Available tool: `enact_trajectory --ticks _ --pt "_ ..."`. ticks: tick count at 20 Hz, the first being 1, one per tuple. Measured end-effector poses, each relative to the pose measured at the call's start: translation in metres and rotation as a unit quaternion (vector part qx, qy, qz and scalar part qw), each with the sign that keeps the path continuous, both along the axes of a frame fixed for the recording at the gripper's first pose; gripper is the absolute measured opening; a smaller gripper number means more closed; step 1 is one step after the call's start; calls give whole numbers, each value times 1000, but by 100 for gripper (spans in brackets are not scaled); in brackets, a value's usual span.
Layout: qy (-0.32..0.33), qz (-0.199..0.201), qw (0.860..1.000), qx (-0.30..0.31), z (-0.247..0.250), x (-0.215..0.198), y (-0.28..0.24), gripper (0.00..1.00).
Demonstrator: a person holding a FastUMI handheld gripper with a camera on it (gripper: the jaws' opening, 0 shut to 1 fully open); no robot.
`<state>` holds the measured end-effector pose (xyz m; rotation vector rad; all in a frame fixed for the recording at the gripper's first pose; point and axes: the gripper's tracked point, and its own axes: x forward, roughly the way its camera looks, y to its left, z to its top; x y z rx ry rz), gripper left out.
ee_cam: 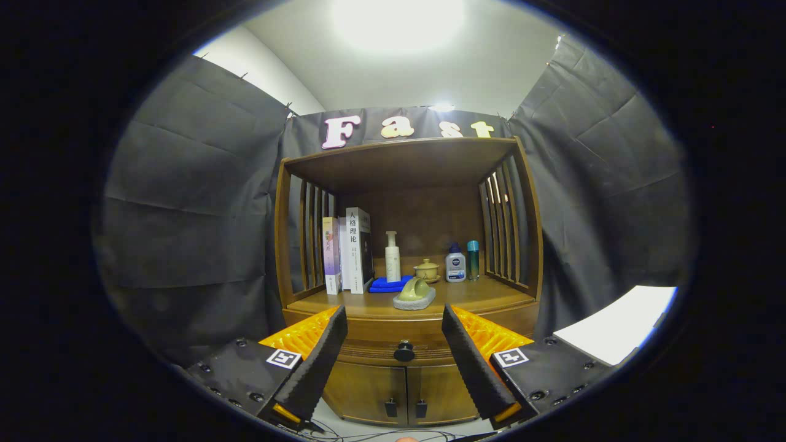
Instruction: Pull open the drawer, take out the items inside it, and place them on the countertop above the cabinet.
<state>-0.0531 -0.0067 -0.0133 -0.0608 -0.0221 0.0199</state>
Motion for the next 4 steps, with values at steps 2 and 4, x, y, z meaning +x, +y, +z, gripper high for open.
enact_trajectory --ticks 2,4 --pt "0 1 1000 -3 -1 0 0 98" --pt "1 7 1000 -6 -2 -1 3 98"
